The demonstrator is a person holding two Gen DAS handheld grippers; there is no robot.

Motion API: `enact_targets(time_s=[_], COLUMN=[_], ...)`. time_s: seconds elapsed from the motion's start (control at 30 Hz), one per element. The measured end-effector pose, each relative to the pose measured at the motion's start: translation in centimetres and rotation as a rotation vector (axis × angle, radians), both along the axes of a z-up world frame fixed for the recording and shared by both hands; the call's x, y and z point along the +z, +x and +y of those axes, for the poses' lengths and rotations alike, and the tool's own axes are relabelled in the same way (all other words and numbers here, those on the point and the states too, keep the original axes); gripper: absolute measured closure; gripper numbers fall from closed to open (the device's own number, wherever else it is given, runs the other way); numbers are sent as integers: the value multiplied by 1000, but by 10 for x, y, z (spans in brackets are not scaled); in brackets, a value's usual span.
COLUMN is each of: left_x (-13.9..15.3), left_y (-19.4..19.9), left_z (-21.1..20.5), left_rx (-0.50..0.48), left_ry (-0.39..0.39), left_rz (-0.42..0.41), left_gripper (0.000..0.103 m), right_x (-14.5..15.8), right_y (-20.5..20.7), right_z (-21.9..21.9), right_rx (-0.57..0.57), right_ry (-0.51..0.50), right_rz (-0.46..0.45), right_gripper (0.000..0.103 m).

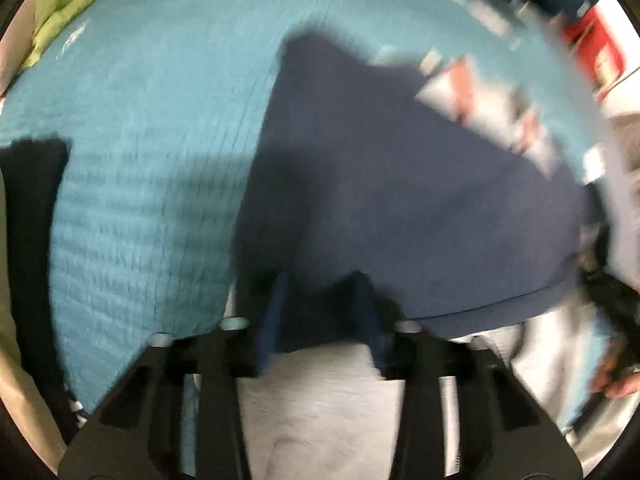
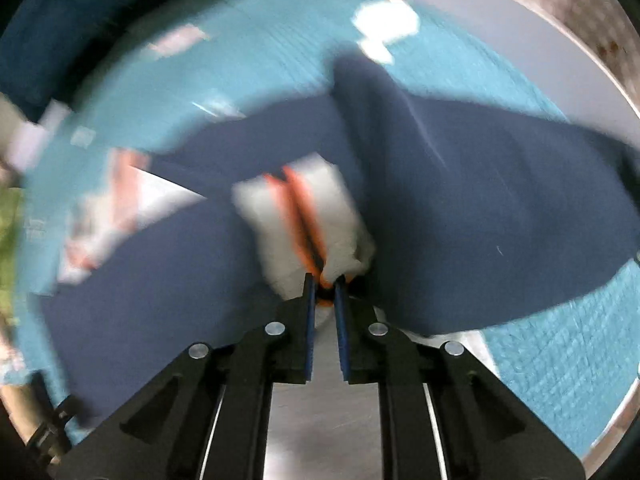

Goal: Fold large clothes

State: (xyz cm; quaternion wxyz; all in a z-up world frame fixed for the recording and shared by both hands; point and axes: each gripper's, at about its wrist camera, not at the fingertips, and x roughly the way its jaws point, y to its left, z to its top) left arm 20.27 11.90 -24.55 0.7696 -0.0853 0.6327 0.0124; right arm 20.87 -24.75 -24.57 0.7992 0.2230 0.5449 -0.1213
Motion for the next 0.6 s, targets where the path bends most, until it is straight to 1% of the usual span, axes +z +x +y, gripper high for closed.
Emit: enact_targets(time_s=[0.03,0.1,0.17,0.23,0.27,0.3,0.33,0.37,0.43,0.47,0.53,0.57,0.6], left_x=[1,10,20,21,13,7,2,3,10,12,15,20,22], left_y=[-4,-11,-13,-12,-9,-8,-7,-7,-7,-7,-8,-8,-4], left_z=[0,2,8,10,12,13,16,16,12,13,16,18,23], left_rx=[-25,-47,-27,-34,-27,-9,10,11,-7,-5,17,36,46], left_ry=[9,36,34,39,35,22,5,8,34,32,15,3,-6], left_rz=[-33,-40,-45,-47,-38,-29,-33,-38,-42,-40,-36,-32,-34], left_gripper=[80,83,83,83,84,84,84,84,84,85,84,84,84], right_x=[2,12,22,19,10,-5,-13,-14,-5,-4,-1,0,1], right_y=[-3,-11,-19,-21,-20,-18,-18,-20,-21,-21,-21,-21,-19], right_z=[-2,-7,-7,1,5,8,9,13,22,23,16,11,5], right_rx=[3,-2,5,49,55,49,46,54,95,95,75,54,29], right_ry=[6,18,41,61,54,34,19,-13,-78,-72,9,47,56], right_rz=[11,38,3,-3,8,35,31,7,19,30,34,33,36], right_gripper=[93,91,91,88,88,88,92,93,93,93,88,88,88])
